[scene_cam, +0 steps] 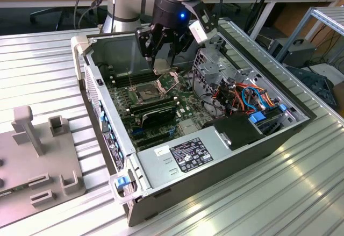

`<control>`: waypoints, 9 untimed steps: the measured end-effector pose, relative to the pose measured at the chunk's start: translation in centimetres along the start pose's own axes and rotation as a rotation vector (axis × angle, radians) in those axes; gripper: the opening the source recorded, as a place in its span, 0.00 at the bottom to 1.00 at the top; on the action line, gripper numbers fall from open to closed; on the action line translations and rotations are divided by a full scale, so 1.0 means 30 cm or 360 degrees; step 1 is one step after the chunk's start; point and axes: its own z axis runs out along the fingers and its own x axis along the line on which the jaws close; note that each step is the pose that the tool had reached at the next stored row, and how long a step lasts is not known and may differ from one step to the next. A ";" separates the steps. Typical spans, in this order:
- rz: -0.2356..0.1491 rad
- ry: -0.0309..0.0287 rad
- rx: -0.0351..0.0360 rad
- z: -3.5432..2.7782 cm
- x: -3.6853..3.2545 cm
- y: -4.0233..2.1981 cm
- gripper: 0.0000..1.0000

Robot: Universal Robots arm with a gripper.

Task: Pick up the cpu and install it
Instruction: 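Pick up the cpu and move it towards the insertion slot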

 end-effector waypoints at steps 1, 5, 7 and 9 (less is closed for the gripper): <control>0.0000 0.00000 0.0000 0.006 0.000 0.004 0.55; -0.0001 0.00000 0.0000 0.034 0.001 0.034 0.55; -0.0002 0.00002 0.0000 0.047 0.002 0.047 0.55; -0.0002 0.00006 0.0000 0.061 0.002 0.055 0.55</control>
